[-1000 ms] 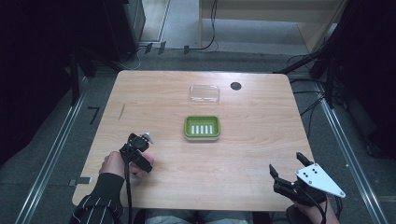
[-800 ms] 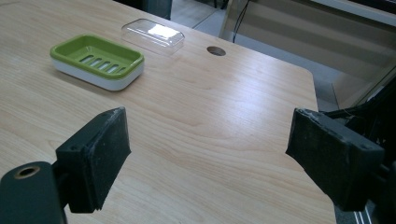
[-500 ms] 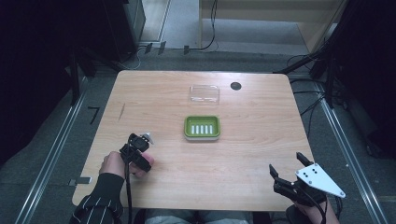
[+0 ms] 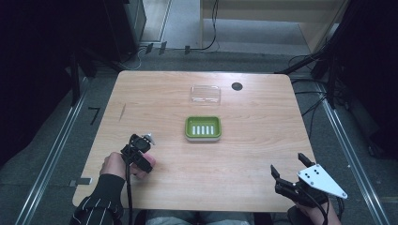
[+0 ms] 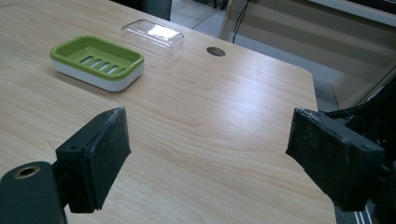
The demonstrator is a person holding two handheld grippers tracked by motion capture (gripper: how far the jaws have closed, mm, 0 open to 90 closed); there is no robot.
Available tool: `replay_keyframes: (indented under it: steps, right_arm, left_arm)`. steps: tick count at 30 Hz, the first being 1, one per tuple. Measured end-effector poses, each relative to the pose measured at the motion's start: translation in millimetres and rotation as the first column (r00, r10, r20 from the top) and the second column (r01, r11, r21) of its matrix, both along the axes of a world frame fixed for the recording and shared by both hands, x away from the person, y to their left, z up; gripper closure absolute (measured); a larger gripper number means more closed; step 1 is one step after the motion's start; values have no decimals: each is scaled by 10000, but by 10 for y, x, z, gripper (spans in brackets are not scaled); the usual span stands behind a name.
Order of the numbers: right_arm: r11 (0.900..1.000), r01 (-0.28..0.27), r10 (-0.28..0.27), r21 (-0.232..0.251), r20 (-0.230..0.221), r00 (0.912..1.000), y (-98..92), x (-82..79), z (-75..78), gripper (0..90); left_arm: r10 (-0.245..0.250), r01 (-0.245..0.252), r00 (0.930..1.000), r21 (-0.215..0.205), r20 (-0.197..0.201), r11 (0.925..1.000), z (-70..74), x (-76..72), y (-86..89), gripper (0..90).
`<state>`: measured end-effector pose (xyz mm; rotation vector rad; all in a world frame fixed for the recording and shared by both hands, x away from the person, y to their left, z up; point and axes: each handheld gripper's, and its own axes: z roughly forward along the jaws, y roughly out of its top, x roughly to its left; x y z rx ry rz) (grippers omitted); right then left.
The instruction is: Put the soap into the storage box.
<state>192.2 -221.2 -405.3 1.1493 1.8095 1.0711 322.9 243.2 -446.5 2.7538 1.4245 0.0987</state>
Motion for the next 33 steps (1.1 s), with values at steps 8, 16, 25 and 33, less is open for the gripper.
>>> replay_keyframes:
  steps: [8, 16, 25, 33]
  right_arm:
    - [10000, -6, 6, -10, 16, 10000, -2, 0, 0, 136]
    - [10000, -10, 10, -9, 15, 10000, -2, -1, 0, 136]
    - [10000, -10, 10, 17, 8, 10000, -6, -2, 0, 136]
    - [10000, -19, 19, -4, 8, 10000, -4, 0, 0, 136]
  left_arm:
    - [-290, 291, 9996, 105, -10, 9995, 20, -19, -77, 386]
    - [-640, 640, 9979, -5, -86, 9980, 34, 4, -152, 385]
    - [-999, 998, 9950, -169, -63, 9949, 89, 50, -210, 386]
    - [-1325, 1323, 9912, -235, -73, 9909, 134, 91, -265, 386]
